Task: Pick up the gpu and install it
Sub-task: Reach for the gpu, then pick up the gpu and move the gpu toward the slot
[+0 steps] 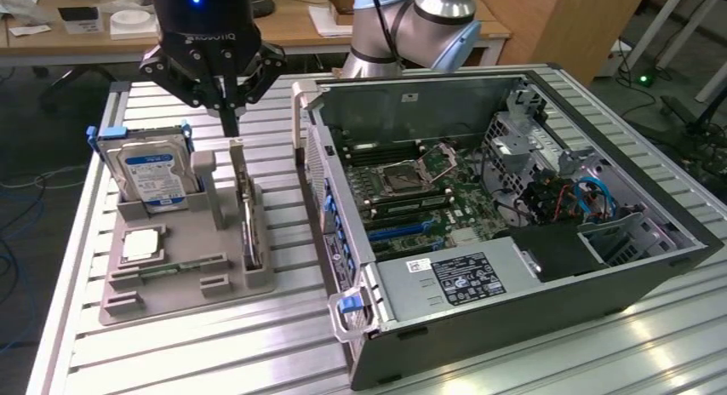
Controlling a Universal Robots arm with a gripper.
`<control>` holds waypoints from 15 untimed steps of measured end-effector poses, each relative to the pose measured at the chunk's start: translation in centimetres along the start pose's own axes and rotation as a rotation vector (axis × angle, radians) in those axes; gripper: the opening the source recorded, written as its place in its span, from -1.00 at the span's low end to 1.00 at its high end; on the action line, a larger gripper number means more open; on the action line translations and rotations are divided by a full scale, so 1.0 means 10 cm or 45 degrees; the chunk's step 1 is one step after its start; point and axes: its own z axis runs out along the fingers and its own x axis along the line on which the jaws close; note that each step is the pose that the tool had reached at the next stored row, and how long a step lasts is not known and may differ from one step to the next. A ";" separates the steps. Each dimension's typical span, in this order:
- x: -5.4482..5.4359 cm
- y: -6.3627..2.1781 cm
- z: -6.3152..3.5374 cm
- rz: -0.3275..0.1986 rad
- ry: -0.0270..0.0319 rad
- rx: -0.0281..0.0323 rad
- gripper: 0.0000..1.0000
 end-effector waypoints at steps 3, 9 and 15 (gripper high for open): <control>0.00 0.000 0.000 0.000 0.0000 0.0000 -0.79; 0.00 0.000 0.000 0.000 0.0000 0.0001 -0.79; 0.00 0.000 0.000 0.000 0.0000 0.0000 -0.41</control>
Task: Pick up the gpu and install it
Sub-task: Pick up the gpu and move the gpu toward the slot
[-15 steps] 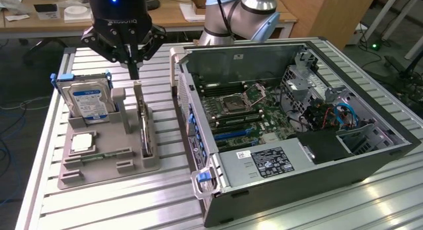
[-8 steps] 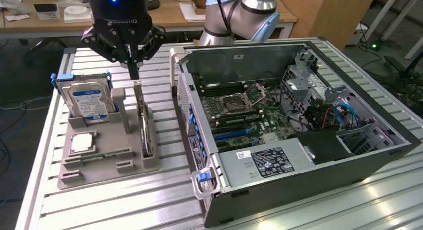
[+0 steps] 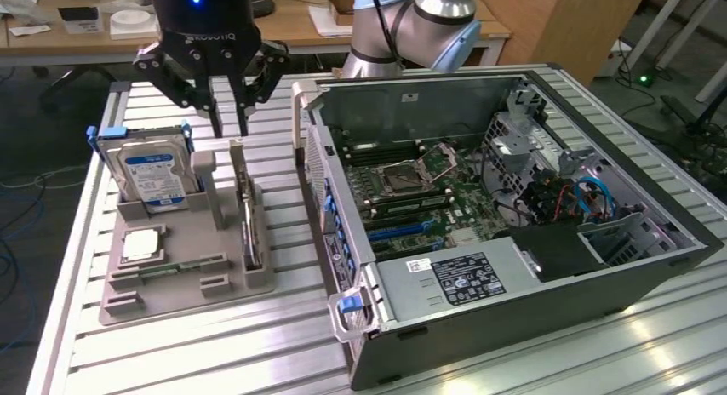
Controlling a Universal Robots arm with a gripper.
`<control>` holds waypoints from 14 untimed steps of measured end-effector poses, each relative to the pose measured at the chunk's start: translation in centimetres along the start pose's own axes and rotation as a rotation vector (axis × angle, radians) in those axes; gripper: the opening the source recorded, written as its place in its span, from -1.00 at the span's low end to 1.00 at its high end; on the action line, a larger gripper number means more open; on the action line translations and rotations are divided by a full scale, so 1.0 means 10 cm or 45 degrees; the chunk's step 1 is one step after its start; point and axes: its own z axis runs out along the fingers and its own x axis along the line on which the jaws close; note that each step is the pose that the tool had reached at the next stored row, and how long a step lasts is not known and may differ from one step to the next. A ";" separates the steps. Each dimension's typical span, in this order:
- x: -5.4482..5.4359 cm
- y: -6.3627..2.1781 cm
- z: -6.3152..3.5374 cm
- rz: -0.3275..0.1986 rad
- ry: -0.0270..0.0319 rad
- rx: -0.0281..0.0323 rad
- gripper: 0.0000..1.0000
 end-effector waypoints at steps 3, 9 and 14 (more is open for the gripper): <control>0.00 0.000 0.000 0.000 0.0000 0.0000 -0.18; 0.00 0.000 0.000 0.000 0.0000 0.0000 0.29; 0.00 0.000 0.000 0.000 0.0000 0.0000 0.41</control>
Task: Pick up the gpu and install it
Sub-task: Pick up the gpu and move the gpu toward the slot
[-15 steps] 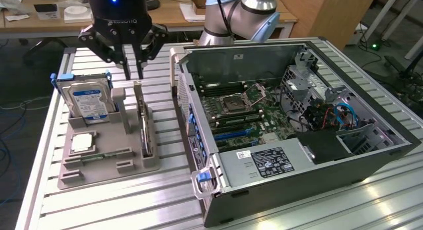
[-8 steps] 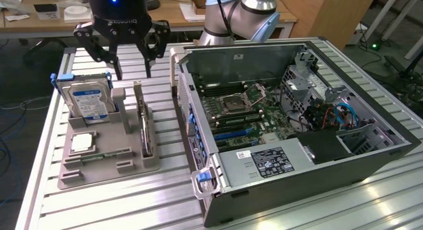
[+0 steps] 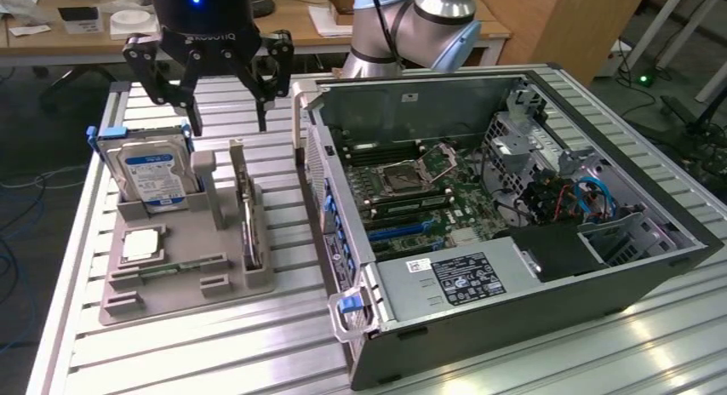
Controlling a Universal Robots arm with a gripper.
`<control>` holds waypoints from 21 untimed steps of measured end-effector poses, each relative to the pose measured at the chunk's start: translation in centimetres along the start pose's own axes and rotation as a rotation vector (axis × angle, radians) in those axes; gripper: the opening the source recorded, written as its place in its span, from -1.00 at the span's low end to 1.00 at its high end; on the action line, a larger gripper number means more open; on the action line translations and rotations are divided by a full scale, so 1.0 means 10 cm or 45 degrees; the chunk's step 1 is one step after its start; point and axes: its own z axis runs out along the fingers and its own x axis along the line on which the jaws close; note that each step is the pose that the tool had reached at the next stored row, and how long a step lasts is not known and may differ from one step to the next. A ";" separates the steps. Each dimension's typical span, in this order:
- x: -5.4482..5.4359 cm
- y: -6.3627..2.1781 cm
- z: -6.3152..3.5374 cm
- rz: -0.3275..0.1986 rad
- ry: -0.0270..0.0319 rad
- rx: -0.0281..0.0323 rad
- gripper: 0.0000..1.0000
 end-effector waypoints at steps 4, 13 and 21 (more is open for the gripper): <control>0.00 0.000 0.000 -0.001 0.0001 0.0000 0.41; 0.01 -0.006 0.006 -0.036 0.0014 -0.0010 0.41; 0.00 -0.040 0.082 -0.073 0.0035 -0.0017 0.41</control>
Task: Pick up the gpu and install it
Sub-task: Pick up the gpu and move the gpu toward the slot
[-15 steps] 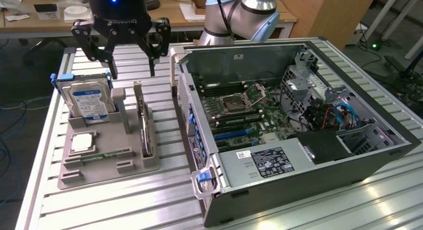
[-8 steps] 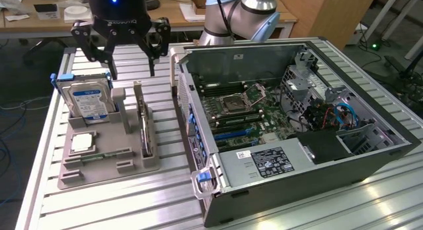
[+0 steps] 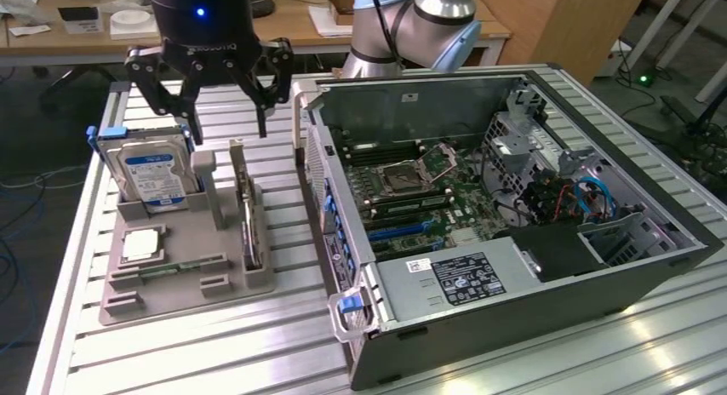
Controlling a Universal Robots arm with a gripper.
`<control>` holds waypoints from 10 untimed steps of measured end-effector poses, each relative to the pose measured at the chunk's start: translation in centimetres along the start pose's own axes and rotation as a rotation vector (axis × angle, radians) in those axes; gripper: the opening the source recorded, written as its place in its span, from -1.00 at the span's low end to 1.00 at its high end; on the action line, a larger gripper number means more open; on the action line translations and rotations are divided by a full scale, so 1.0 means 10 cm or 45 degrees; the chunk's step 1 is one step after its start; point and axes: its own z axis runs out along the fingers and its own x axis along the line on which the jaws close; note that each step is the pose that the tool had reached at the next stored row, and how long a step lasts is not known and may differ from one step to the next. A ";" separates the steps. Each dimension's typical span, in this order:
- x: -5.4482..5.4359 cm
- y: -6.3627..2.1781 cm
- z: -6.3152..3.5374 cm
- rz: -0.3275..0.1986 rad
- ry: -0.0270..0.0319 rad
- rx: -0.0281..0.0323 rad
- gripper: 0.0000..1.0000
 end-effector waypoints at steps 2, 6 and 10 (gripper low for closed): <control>0.00 -0.006 0.012 -0.005 0.0004 0.0000 0.41; 0.00 -0.011 0.031 -0.016 0.0008 -0.0003 0.41; 0.00 -0.012 0.046 -0.024 0.0011 0.0005 0.41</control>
